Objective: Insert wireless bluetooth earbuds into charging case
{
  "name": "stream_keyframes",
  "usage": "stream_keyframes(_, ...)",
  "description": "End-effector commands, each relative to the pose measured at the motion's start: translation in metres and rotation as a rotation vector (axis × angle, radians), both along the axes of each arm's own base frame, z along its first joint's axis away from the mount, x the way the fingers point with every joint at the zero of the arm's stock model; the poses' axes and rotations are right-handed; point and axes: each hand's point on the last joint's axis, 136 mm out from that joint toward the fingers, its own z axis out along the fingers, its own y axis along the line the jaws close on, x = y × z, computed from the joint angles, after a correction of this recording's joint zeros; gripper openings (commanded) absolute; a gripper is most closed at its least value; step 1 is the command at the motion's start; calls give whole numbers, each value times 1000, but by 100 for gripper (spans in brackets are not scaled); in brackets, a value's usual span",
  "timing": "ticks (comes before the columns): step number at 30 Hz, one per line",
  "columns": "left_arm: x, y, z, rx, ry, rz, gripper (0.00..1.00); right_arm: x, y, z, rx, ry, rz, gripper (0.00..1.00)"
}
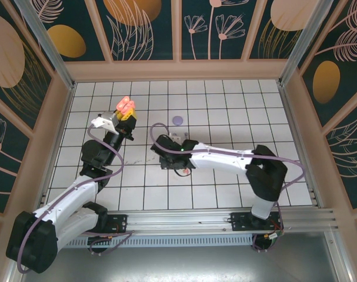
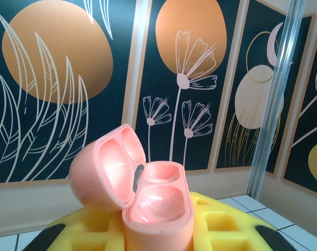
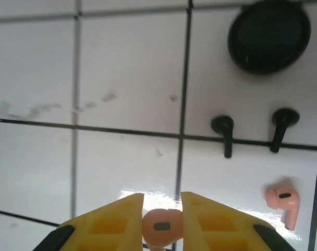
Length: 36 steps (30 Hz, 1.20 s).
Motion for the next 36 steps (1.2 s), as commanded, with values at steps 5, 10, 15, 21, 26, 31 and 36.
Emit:
stream_keyframes(5, -2, -6, 17, 69, -119, -9, 0, 51, -6, 122, 242, -261, -14, 21)
stream_keyframes(10, -3, -20, 13, 106, -150, -71, 0, 77, -18, 207, 398, -446, -1, 22)
stream_keyframes(15, 1, -27, 14, 126, -176, -84, 0, 91, -32, 286, 501, -645, 20, 23)
stream_keyframes(21, 15, -38, 20, 195, -203, -46, 0, 96, -38, 344, 562, -819, 52, 23)
stream_keyframes(26, 22, -62, 24, 305, -263, -58, 0, 97, -37, 364, 614, -898, 66, 23)
stream_keyframes(31, 25, -81, 31, 352, -314, -71, 0, 97, -33, 367, 682, -946, 73, 24)
stream_keyframes(36, 28, -92, 31, 357, -319, -97, 0, 95, -24, 361, 752, -959, 95, 24)
